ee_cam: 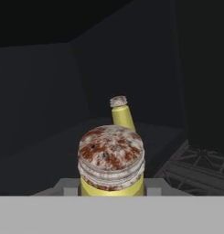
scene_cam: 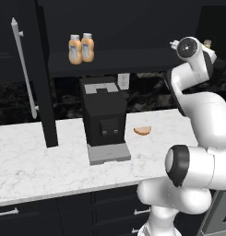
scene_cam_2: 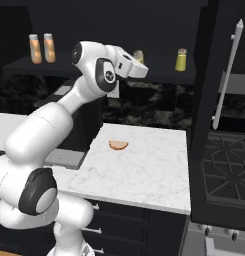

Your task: Put the shaker and condiment bottle from the counter next to their counterparts in the cabinet.

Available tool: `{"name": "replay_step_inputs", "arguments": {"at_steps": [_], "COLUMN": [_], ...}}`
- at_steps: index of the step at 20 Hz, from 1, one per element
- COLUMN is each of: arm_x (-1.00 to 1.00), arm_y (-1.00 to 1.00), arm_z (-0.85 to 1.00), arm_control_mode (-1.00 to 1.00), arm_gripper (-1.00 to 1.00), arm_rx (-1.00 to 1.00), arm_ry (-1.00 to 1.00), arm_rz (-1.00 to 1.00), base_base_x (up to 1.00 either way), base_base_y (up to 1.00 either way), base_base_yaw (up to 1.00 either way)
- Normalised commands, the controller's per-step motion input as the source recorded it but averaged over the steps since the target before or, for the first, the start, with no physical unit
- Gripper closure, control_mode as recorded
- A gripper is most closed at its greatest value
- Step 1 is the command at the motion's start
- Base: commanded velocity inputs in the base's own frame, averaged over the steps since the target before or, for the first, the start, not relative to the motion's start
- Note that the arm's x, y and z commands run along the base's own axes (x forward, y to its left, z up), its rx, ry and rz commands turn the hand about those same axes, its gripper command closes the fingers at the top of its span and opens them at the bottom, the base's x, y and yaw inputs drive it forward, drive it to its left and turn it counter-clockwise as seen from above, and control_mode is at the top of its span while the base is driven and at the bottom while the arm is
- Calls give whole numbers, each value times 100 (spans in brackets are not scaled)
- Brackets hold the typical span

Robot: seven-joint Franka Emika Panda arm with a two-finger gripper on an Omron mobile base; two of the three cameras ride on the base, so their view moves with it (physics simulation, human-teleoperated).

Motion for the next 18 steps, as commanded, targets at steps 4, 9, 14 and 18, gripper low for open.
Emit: {"name": "replay_step_inputs", "arguments": {"at_steps": [4, 9, 14, 18], "arm_x": [31, 23, 12, 23], "arm_y": [-12, -21, -15, -4], "arm_z": [-35, -28, -15, 0], "arm_control_mode": [-100, -100, -100, -100], "arm_gripper": [100, 100, 100, 100], "arm_rx": [0, 0, -3, 0], "arm_ry": [0, -2, -9, 0], "arm_rz": [0, 0, -1, 0], "base_base_x": [0, 0, 0, 0], "base_base_y": [0, 0, 0, 0], "base_base_yaw": [0, 0, 0, 0]}}
